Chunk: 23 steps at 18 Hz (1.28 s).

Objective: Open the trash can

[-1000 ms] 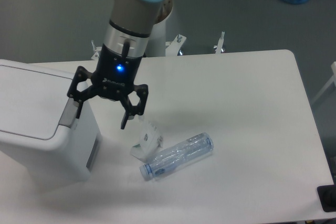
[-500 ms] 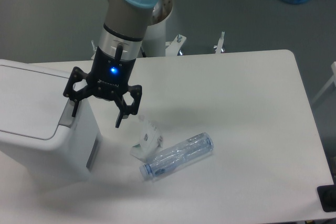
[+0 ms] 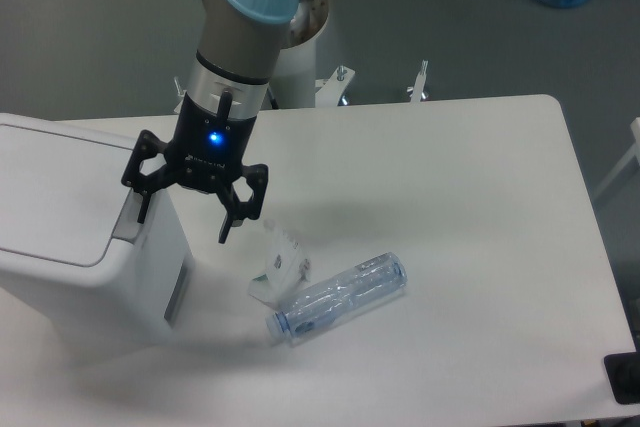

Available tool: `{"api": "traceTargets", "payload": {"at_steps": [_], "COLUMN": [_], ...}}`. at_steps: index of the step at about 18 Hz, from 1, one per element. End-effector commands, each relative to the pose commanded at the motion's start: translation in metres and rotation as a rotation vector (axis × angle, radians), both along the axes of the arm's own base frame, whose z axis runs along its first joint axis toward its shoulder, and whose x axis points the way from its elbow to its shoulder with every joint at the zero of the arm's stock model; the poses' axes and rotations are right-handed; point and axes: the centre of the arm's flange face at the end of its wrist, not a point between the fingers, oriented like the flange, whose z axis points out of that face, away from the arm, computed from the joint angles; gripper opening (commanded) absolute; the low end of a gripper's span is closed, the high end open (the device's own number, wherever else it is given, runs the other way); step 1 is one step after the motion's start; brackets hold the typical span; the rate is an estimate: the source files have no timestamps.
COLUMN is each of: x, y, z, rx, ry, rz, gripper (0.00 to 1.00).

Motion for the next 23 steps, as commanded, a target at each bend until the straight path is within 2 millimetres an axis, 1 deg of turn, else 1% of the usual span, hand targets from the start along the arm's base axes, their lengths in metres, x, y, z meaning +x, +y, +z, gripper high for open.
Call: {"api": "traceTargets", "payload": {"at_steps": [4, 6, 9, 11, 12, 14, 16, 17, 18, 19, 20, 21, 22, 23], "x": [0.000, 0.000, -0.002, -0.006, -0.012, -0.027, -0.050, -0.064, -0.080, -0.089, -0.097, -0.111, -0.128, -0.151], "y": [0.000, 0.000, -0.001, -0.002, -0.004, -0.011, -0.025, -0.034, -0.045, -0.053, -0.058, -0.062, -0.068, -0.077], "z": [-0.001, 0.002, 0.012, 0.014, 0.014, 0.015, 0.010, 0.004, -0.008, -0.018, -0.028, -0.042, -0.055, -0.070], "rx": [-0.001, 0.001, 0.015, 0.023, 0.025, 0.023, -0.027, -0.086, -0.169, -0.232, -0.292, -0.348, -0.392, -0.423], "ry": [-0.002, -0.004, 0.005, 0.018, 0.024, 0.051, 0.135, 0.219, 0.306, 0.364, 0.416, 0.448, 0.466, 0.470], "rz": [0.001, 0.009, 0.013, 0.010, 0.019, 0.028, 0.046, 0.035, 0.015, -0.005, -0.041, -0.070, -0.080, -0.070], "gripper": [1.00, 1.00, 1.00, 1.00, 1.00, 1.00, 1.00, 1.00, 1.00, 1.00, 1.00, 1.00, 1.00, 1.00]}}
